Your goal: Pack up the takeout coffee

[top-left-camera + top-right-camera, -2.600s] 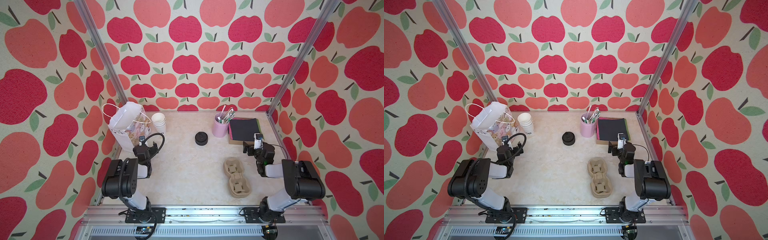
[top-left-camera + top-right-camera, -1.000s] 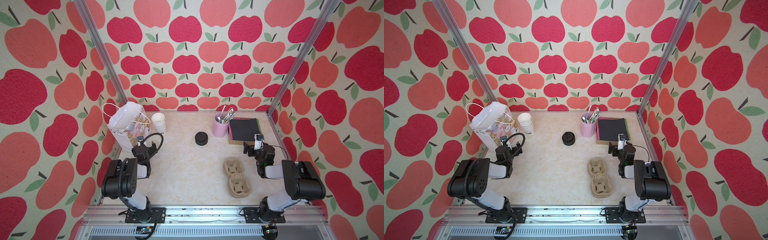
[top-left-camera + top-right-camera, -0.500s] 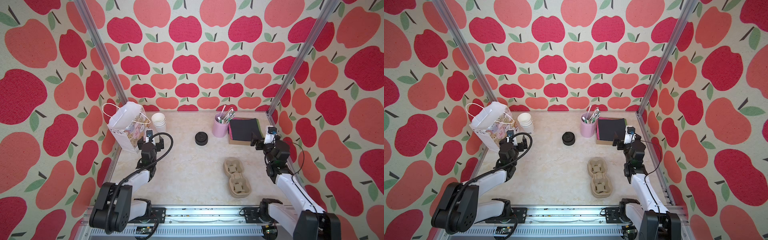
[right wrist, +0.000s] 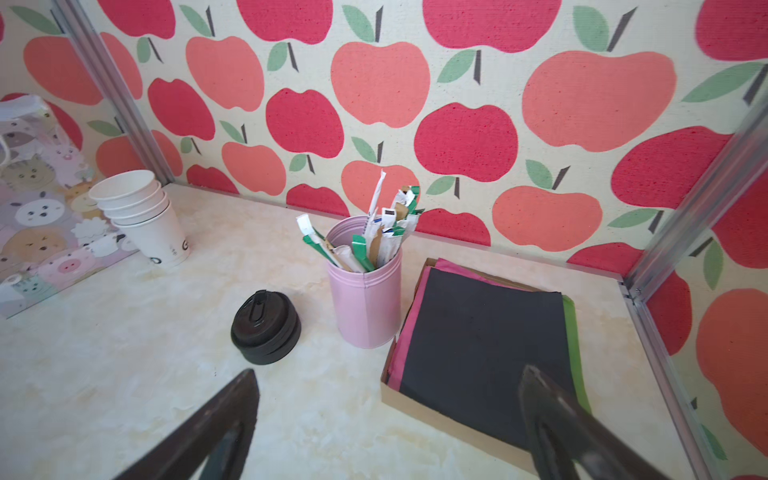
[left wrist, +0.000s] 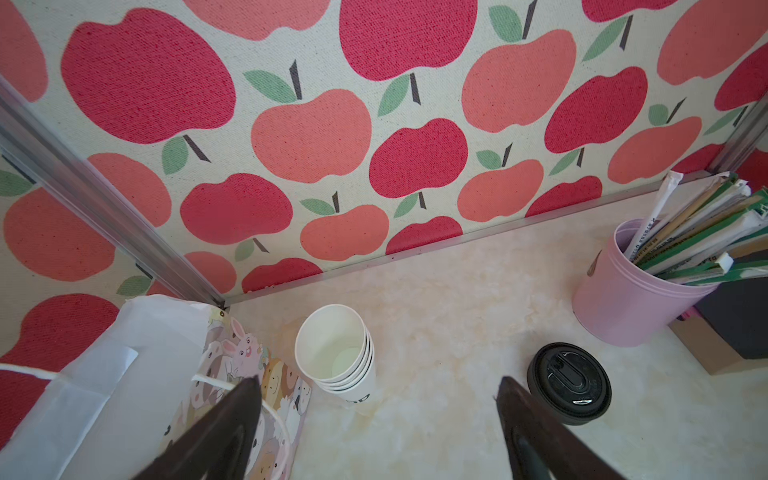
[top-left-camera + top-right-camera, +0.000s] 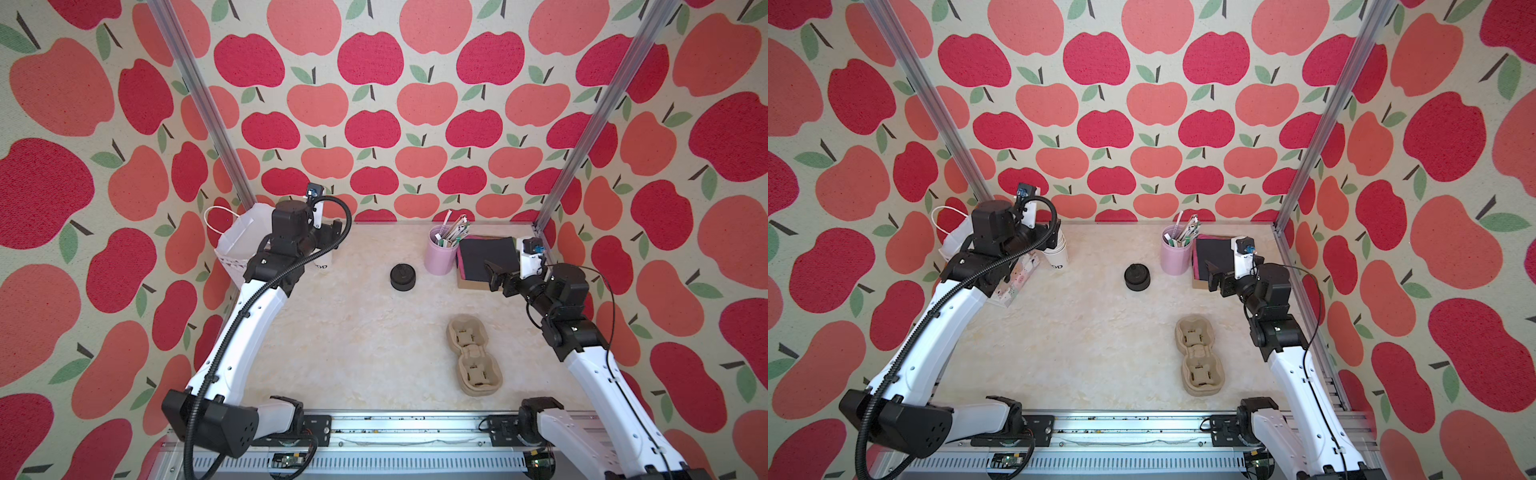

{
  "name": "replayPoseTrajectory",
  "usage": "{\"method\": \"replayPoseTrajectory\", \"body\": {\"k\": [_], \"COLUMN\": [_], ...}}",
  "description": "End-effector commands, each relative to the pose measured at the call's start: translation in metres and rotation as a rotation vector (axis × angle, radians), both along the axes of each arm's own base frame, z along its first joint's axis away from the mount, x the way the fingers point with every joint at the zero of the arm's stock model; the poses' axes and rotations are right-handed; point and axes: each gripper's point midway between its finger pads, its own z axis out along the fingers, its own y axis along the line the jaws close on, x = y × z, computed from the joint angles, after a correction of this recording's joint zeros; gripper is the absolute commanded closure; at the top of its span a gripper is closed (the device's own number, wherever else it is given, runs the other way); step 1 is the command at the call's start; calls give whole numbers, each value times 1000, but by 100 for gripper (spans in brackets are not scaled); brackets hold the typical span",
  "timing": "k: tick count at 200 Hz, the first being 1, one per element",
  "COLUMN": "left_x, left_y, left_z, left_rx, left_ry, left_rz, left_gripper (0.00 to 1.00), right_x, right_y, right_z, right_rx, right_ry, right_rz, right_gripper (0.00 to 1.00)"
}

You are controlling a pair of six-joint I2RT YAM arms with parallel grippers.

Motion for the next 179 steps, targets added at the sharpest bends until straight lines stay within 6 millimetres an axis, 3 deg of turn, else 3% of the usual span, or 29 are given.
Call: {"method": "replayPoseTrajectory", "body": {"k": [1, 21, 63, 103, 179], "left_x": [-6, 14, 55, 74, 94], "left_y": [1, 3, 9, 19, 31], "left_z": [-81, -103, -136, -167, -190], "left_rx": [176, 199, 186, 160, 108], "left_ry": [401, 529, 625, 717, 734], "left_rz": [-67, -75, -56, -28, 11], "left_gripper": [11, 17, 24, 35, 56], "right_x": [-8, -10, -23, -36, -37], "right_y": [22, 37, 59, 62, 68], "right_z": [-6, -9, -17, -30, -38], "right_rx": [-41, -61, -59, -51, -55], "right_ry": [81, 117, 149, 164, 199], "right_rz": [92, 138, 192, 189, 203], "right_gripper": [1, 1, 1, 1, 1]}}
